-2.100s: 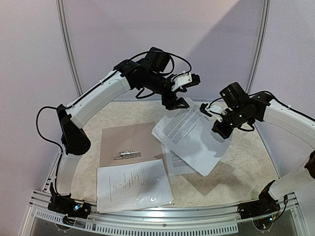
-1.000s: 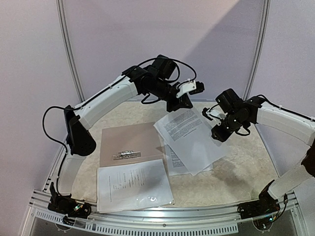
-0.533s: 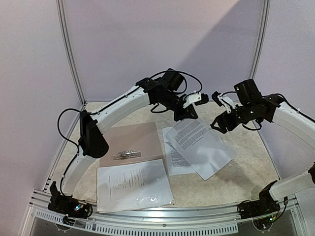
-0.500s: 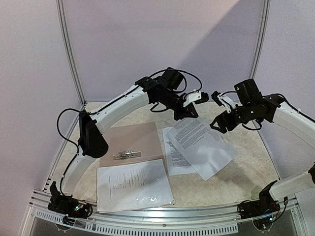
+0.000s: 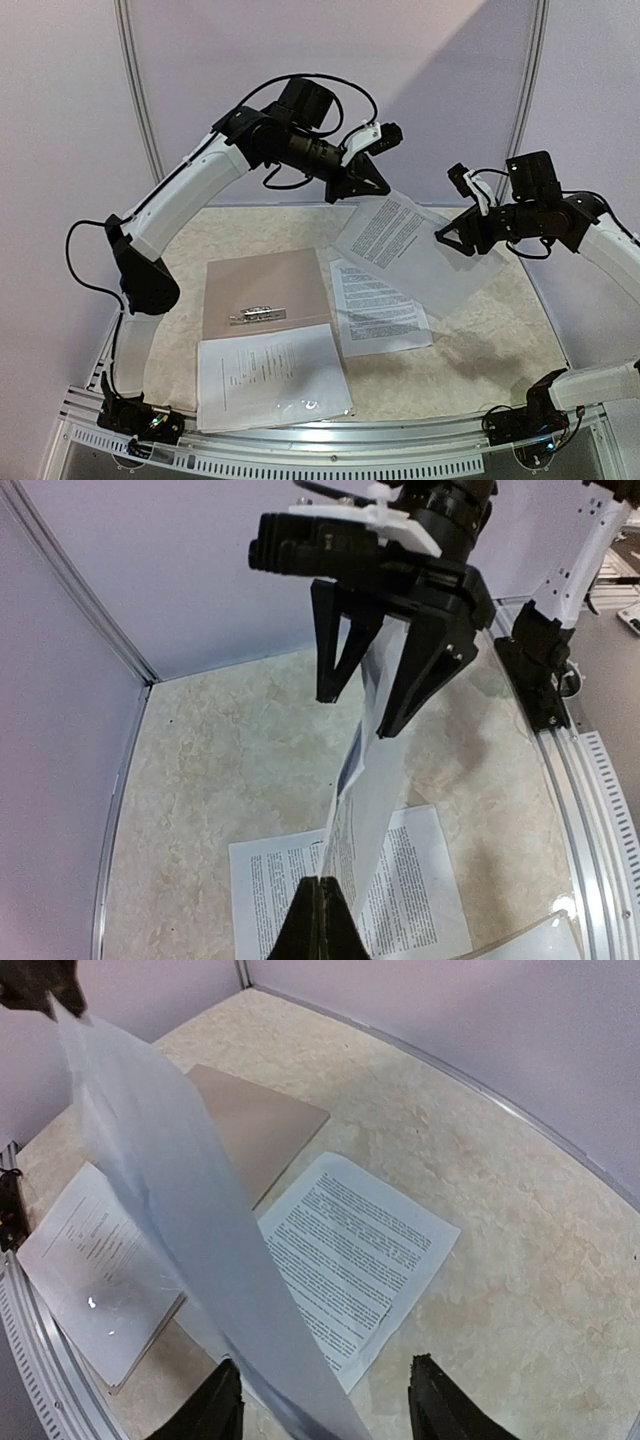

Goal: Put the files into the folder
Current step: Pass from the left arm to the right

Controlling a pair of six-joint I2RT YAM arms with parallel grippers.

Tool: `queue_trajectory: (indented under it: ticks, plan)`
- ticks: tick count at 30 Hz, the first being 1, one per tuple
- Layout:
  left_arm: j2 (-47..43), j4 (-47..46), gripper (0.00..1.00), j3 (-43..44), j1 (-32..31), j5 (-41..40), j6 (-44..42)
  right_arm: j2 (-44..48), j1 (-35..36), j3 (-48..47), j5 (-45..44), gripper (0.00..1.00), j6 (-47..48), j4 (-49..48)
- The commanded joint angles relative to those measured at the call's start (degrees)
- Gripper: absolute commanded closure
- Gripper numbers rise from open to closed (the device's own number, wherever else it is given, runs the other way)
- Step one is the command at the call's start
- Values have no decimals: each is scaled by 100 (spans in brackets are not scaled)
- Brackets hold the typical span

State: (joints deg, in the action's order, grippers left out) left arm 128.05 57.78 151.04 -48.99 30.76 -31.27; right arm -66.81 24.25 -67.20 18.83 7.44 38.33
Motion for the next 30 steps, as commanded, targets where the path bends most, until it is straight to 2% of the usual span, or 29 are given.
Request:
queue_trajectory:
  ticks: [1,6,10,18,30]
  plan:
    - [42,163,100,-172,27,56,21,182,-17,-26,667,49,16,-206]
    - [118,128,100,-193,-48,-87,13,9,-12,-131,1299,52,43,-684]
    - [171,74,100,-202,-71,-88,97,-203,192,-157,1317,57,99,-1073]
    - [253,48,100,-184,-102,-201,51,-727,524,-501,1430,63,448,-945]
    - [312,41,100,-198,-102,-319,16,-441,917,-214,1159,69,458,-1013]
